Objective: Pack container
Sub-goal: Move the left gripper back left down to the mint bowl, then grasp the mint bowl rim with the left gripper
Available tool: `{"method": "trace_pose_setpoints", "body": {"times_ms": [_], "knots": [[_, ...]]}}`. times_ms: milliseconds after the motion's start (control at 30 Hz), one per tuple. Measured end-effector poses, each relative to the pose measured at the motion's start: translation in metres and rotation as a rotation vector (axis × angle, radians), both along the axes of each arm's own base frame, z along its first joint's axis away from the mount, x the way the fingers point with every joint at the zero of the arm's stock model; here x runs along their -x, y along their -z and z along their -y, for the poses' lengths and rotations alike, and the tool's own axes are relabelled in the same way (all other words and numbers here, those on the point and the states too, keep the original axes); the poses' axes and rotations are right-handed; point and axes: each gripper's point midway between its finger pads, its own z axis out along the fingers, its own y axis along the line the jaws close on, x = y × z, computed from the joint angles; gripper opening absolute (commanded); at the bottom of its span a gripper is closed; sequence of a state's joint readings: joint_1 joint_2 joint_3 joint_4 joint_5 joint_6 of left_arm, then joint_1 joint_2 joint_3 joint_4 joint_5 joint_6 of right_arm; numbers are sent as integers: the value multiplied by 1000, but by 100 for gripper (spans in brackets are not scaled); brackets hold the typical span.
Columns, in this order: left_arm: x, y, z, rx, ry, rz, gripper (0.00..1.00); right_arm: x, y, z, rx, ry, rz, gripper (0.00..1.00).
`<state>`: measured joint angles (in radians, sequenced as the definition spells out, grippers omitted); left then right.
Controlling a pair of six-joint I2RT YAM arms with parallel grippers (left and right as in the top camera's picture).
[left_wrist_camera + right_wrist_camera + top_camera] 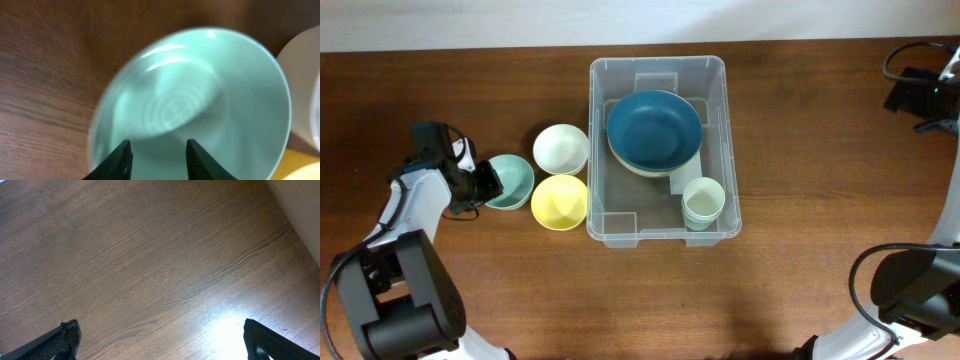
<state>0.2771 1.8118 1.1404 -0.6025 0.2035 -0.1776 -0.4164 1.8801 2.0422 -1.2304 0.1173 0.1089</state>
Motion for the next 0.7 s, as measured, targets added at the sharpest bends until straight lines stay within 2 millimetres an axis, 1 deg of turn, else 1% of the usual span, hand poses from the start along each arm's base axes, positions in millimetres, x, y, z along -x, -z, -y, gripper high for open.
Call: {"method": "trace_pose_setpoints", "body": {"times_ms": [100,200,267,400,500,533,633,700], "knots": [[3,6,1,0,2,-4,37,0,0,0,0,0,0,99],[4,7,1,0,2,-4,36,0,0,0,0,1,0,99],[3,7,1,-1,2,1,27,0,0,0,0,1,0,99],[-1,6,0,-7,6,16,20,0,0,0,0,1,0,99],[-1,5,0,-8,6,18,4,0,0,0,0,1,0,99],[-1,5,-1,-10,9,21,1,0,0,0,0,1,0,99],[-2,5,-1,-13,8,23,2,0,0,0,0,1,0,99],[-2,5,-3,-20,5,22,6,0,0,0,0,1,0,99]]}}
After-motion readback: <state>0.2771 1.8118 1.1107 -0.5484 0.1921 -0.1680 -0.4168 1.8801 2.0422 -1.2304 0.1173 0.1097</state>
